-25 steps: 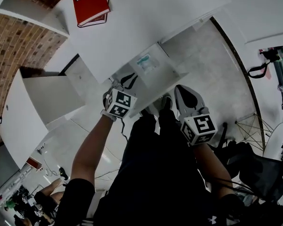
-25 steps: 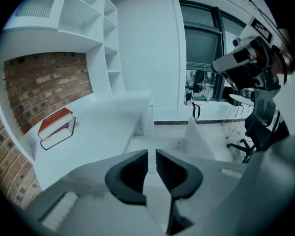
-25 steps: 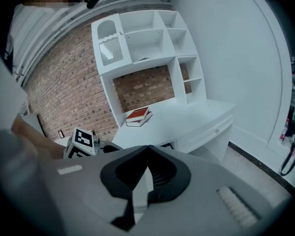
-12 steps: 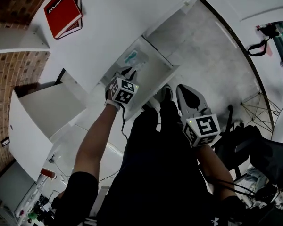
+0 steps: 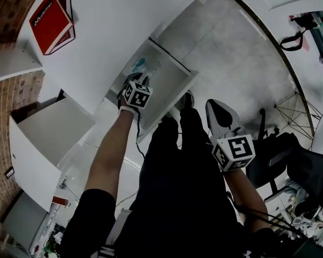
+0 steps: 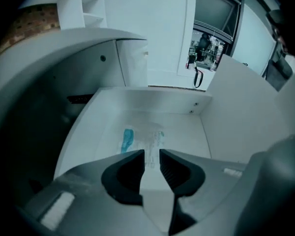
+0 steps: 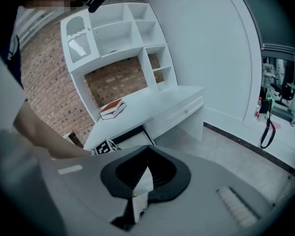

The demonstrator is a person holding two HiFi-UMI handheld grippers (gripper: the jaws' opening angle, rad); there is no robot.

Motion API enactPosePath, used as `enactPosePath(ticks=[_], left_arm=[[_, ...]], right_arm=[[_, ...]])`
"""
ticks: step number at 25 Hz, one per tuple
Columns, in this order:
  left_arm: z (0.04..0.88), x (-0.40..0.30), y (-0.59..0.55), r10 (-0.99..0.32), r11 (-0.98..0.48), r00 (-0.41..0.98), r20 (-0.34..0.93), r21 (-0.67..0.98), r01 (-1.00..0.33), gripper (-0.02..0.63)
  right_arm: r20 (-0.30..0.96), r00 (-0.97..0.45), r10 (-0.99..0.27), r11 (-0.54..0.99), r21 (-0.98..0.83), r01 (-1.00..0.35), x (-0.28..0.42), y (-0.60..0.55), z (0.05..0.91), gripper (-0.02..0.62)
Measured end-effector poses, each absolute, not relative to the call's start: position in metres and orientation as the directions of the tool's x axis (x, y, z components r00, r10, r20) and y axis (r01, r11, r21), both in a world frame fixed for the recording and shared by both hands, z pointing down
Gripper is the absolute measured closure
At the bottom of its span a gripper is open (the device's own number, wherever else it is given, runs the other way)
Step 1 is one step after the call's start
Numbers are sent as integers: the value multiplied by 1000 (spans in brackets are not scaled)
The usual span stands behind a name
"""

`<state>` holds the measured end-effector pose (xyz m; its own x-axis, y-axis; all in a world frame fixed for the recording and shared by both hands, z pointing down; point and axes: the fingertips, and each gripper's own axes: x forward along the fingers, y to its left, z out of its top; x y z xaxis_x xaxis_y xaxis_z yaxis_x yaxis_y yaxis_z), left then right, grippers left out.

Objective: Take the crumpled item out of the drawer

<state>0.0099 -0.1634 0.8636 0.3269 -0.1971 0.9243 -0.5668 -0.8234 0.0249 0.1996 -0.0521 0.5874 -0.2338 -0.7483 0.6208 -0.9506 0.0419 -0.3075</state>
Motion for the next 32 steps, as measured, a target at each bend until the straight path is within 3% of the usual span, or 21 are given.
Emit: enactPosePath(ticks=[12,14,19,32], left_arm=[[904,8,-169,-169,-823,281,945,22,-568,502],[902,10,-169,-175,-822,278,945,15,-569,530],[888,17,-167,-197,-827,286,938,-2,-563,591],[817,8,-158,-312,-830,362,878,-66,-554,597]], right_arm=[[671,-247,-699,38,-310,-950,199,-43,607,592],[668,-258,-698,50,-314,-948,196,-44,608,592],[654,-278,-703,68,-327,-943,190,-46,604,592],[586,-349,-731,173,-335,-926,172,-52,586,592]])
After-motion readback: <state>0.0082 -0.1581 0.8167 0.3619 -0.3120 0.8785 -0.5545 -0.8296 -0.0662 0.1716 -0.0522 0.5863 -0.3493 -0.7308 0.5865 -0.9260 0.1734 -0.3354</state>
